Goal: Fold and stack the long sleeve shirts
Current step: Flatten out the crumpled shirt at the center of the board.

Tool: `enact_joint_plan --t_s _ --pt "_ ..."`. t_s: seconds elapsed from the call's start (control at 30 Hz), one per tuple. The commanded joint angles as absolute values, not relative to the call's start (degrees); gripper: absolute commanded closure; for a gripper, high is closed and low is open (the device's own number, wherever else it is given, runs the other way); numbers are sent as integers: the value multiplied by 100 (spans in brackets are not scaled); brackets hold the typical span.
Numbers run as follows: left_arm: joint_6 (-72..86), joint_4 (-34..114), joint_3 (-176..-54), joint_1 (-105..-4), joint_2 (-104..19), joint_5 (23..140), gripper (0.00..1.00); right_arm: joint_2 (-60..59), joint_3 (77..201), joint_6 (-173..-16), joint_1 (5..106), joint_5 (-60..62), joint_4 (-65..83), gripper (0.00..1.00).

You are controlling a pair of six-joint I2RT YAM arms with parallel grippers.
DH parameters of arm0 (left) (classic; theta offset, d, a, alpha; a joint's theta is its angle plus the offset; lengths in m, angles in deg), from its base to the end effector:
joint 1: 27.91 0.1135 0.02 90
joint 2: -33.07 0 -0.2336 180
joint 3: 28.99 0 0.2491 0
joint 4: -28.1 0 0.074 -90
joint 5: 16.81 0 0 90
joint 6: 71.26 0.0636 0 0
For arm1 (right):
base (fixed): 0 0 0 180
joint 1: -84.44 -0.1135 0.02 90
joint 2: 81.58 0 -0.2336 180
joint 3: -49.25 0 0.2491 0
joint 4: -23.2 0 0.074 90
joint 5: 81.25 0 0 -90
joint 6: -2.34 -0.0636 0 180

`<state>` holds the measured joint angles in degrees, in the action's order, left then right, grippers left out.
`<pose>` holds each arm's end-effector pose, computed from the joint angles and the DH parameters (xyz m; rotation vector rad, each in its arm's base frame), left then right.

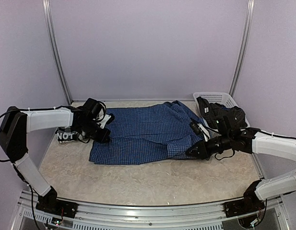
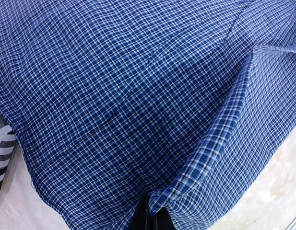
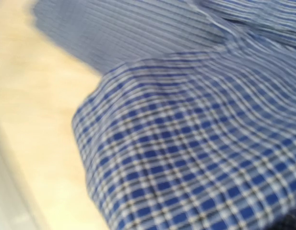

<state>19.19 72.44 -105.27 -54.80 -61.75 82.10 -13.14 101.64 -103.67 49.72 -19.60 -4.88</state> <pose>0.2972 -0.1617 0.1453 0.6860 2.6061 -0.3530 0.2021 0.1768 0.1714 -0.6533 2.3629 0.9982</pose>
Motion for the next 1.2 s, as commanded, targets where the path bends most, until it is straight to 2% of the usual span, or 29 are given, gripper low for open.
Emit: enact_joint_plan --t_s 0.0,0.3,0.47,0.6,0.77,1.17 --pt "1952 7097 -10585 -5433 -5936 8081 100 -1693 10439 -11120 4901 -3633 -955 100" --pt "1909 7060 -10535 -5575 -5813 7939 100 -2202 10717 -12317 4839 -4497 -650 100" --pt "1909 7077 -10490 -5658 -5759 7845 100 -2228 10692 -13292 4834 -5136 379 100" --pt "2050 7205 -10427 -5926 -5623 7696 100 -2035 11170 -12650 4837 -4615 -806 100" --pt "2215 7228 -10291 -6391 -5105 7778 100 -2135 11161 -12000 4837 -4091 -1844 100" --pt "3051 7751 -9796 -7027 -3455 8280 99 -3765 10395 -12128 4829 -4270 -2679 100"
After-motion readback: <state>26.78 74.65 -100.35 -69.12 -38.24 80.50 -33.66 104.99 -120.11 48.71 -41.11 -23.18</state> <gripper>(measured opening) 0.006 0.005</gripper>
